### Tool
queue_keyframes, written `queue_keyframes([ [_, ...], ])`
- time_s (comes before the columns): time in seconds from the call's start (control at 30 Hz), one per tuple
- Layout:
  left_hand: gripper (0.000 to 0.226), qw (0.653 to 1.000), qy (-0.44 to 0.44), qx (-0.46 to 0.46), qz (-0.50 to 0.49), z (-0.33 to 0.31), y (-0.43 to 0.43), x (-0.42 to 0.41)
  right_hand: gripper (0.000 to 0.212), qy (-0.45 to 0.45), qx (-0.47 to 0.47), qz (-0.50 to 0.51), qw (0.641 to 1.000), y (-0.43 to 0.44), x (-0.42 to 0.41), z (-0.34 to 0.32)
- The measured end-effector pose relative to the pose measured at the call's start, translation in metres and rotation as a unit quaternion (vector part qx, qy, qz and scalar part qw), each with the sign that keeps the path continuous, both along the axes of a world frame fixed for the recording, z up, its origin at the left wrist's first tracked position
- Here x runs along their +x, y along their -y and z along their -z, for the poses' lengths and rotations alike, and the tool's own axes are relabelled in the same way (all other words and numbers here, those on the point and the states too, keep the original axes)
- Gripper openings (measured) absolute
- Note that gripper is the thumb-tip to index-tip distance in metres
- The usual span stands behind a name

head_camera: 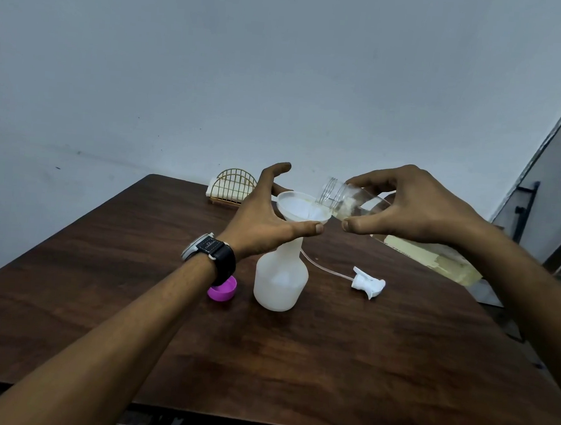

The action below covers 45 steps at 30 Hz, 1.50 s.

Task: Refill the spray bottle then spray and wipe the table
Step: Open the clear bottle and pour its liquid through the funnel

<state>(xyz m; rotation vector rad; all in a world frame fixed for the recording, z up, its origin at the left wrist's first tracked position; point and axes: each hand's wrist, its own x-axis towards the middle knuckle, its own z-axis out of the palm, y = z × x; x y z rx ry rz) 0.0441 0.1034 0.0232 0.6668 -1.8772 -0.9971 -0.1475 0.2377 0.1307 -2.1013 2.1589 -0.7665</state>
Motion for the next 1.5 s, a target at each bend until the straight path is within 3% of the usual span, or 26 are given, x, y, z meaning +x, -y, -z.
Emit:
queue_keyframes([
  [0.33,0.116,1.0,0.001,-0.001,0.0,0.0005,0.0009,-0.0005,0.066,-0.014,0.005,0.025,1.0,0.0015,-0.0006,0.0015],
  [0.77,0.117,1.0,-0.003,0.004,0.0,0.0004,0.0,-0.0003,0.065,-0.018,0.011,0.032,0.999,0.0031,-0.0026,0.0008],
  [1.0,0.115,1.0,-0.004,0.008,-0.001,0.0,-0.0004,-0.0001,0.075,-0.022,0.005,0.034,0.999,0.005,-0.0045,0.0018],
  [1.5,0.11,1.0,-0.014,0.018,0.006,0.0012,0.0005,0.0008,0.064,-0.026,0.013,0.021,0.999,0.0042,-0.0053,0.0023],
])
